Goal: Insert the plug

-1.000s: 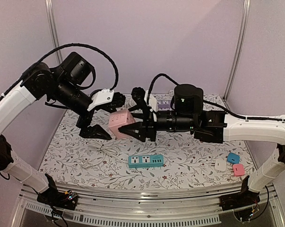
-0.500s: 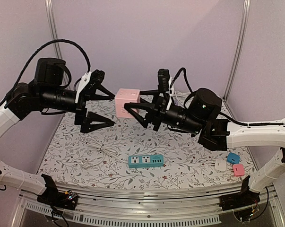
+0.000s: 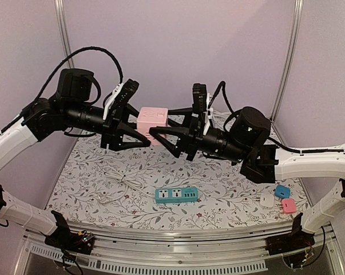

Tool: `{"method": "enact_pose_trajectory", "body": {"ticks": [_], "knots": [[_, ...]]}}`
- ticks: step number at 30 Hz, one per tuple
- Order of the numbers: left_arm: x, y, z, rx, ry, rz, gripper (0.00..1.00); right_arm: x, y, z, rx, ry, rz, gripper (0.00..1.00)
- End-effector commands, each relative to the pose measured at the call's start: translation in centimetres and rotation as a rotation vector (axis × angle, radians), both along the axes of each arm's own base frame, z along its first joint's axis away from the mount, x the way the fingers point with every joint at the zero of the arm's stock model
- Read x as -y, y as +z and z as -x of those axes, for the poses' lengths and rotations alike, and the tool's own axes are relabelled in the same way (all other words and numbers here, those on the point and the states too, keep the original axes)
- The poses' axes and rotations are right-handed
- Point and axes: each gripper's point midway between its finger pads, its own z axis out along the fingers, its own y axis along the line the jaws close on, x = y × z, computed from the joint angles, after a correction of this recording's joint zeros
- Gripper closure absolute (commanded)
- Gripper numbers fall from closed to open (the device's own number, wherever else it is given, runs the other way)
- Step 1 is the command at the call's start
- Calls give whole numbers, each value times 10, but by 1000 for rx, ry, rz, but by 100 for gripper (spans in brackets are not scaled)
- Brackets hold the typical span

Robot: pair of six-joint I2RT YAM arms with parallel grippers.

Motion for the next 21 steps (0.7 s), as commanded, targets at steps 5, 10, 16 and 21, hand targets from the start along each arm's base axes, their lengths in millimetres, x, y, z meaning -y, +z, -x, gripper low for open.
{"method": "enact_pose_trajectory", "body": {"ticks": [5, 10, 16, 21], "knots": [[1, 13, 5, 48, -45, 40, 100, -2, 12, 12, 9, 47, 7, 100], [-11, -1, -5, 121, 28, -41, 100, 0, -29, 6, 6, -12, 314, 5], [-39, -63, -11, 308, -2, -353, 100, 49, -66, 2, 104, -102, 787, 1], [-30, -67, -11, 305, -7, -375, 100, 39, -85, 2, 147, -52, 857, 1]]}}
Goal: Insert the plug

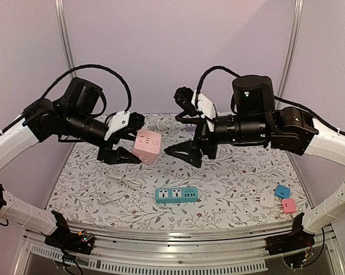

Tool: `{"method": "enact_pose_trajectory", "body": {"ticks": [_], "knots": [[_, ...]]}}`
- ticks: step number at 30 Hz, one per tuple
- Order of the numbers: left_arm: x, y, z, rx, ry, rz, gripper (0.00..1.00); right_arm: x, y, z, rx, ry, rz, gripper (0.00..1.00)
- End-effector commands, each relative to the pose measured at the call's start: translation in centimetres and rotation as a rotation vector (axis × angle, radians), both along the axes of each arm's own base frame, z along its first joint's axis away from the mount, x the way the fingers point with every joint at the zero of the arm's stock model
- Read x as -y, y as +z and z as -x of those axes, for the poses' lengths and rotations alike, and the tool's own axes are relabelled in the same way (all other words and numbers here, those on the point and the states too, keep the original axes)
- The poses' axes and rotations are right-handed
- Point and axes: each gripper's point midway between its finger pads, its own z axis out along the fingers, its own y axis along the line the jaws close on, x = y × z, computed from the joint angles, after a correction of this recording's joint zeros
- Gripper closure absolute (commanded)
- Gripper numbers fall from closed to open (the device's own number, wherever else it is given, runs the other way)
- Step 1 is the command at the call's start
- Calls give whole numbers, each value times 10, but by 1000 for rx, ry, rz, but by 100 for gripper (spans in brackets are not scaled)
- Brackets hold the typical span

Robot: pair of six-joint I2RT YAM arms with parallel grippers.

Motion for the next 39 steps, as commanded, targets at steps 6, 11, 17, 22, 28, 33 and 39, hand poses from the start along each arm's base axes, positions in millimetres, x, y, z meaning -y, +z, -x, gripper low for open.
{"method": "enact_pose_trajectory", "body": {"ticks": [6, 11, 17, 22, 28, 33, 39], "knots": [[5, -13, 5, 53, -31, -114, 100, -21, -44, 6, 23, 114, 190, 1], [8, -12, 6, 53, -36, -108, 100, -40, -46, 3, 0, 135, 173, 1], [11, -10, 9, 49, -52, -96, 100, -60, -62, -7, -62, 124, 165, 2], [12, -9, 12, 39, -65, -82, 100, -67, -66, -14, -136, 143, 125, 27], [16, -4, 9, 28, -44, -57, 100, -65, -71, -12, -167, 146, 121, 64], [18, 1, 5, 28, -21, -36, 80, -57, -83, -23, -208, 90, 141, 100], [-2, -53, -21, 97, 76, -194, 0, 4, -111, -97, -318, -428, 167, 100]]}}
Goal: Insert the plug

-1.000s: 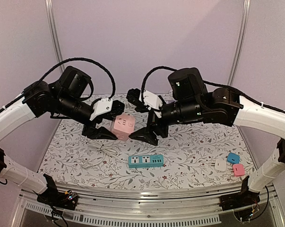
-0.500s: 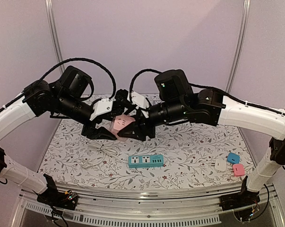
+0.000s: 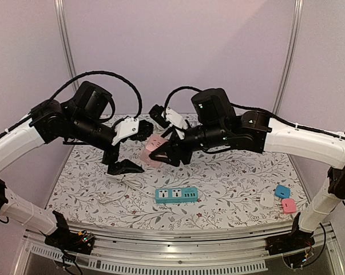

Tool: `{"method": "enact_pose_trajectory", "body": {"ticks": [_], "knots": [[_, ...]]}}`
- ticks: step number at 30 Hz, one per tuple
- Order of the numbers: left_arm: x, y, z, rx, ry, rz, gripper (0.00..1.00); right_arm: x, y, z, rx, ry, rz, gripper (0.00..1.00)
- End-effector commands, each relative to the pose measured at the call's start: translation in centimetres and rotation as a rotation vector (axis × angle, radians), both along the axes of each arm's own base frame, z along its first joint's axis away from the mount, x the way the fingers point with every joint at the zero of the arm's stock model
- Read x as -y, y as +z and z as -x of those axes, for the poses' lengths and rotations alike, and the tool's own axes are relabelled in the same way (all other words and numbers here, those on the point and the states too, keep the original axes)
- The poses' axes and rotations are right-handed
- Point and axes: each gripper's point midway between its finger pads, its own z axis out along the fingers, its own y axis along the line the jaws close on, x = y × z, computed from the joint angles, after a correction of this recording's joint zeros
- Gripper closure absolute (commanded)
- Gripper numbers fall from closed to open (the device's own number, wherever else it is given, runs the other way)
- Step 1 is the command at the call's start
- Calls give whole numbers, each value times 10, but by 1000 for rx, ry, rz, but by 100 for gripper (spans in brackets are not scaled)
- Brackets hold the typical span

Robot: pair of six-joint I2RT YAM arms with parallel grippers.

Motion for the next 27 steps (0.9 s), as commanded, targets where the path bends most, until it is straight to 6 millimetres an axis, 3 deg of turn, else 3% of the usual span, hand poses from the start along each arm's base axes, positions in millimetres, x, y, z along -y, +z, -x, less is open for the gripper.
{"method": "enact_pose_trajectory", "body": {"ticks": [1, 5, 7, 9, 15, 18, 23, 25, 27], "knots": [[-15, -50, -24, 111, 30, -147, 0, 73, -37, -77, -101, -582, 106, 100], [-72, -148, -23, 22, -60, -459, 1, 121, -66, -88, -181, -865, 119, 100], [-97, -184, -24, -5, -106, -586, 1, 132, -75, -87, -206, -921, 98, 100], [-111, -208, -34, -15, -130, -670, 0, 137, -82, -86, -212, -937, 104, 100], [-127, -237, -98, -120, 38, -777, 1, 137, -91, -89, -186, -945, 149, 100], [-132, -248, -114, -218, 142, -786, 1, 136, -92, -90, -188, -946, 165, 100], [-144, -268, -84, -292, 158, -748, 7, 138, -101, -87, -261, -992, 175, 100], [-149, -274, -70, -332, 173, -750, 19, 136, -106, -84, -314, -1006, 159, 100], [-153, -277, -57, -379, 199, -751, 39, 132, -110, -81, -346, -1025, 149, 100]]}}
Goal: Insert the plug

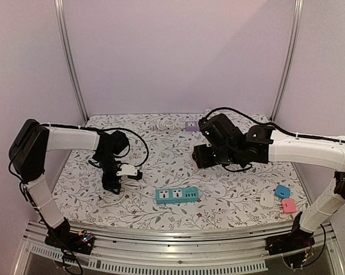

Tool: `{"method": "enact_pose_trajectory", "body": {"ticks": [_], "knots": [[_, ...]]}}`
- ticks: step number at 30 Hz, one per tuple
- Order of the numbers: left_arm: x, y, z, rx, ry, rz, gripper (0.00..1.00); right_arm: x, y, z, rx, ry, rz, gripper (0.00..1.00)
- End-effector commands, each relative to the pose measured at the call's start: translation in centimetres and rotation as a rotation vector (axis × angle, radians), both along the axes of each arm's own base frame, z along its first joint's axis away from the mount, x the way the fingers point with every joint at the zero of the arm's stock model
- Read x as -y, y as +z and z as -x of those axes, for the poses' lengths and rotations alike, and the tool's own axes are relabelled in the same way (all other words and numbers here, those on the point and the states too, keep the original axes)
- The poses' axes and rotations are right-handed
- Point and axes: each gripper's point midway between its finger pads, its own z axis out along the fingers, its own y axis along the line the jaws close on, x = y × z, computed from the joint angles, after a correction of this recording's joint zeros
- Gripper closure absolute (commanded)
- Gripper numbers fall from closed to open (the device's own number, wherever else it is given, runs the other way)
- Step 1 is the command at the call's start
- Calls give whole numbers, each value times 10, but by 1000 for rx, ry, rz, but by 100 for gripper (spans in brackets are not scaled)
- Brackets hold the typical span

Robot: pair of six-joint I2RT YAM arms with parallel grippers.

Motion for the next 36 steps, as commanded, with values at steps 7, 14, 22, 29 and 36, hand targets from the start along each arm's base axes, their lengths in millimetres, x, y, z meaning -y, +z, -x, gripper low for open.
{"method": "enact_pose_trajectory", "body": {"ticks": [7, 14, 22, 29, 36], "knots": [[4, 0, 90, -202, 177, 7, 66, -14, -4, 21, -54, -127, -70, 100], [33, 24, 124, -286, 173, 131, 13, -34, -19, 43, -100, -130, -50, 100], [35, 57, 92, -154, 278, 296, 1, -59, -56, 66, -151, -21, 42, 100], [38, 62, 81, -93, 348, 361, 0, -76, -76, 74, -205, 68, 56, 100], [36, 62, 72, -55, 368, 349, 0, -67, -91, 68, -176, 104, 149, 100]]}}
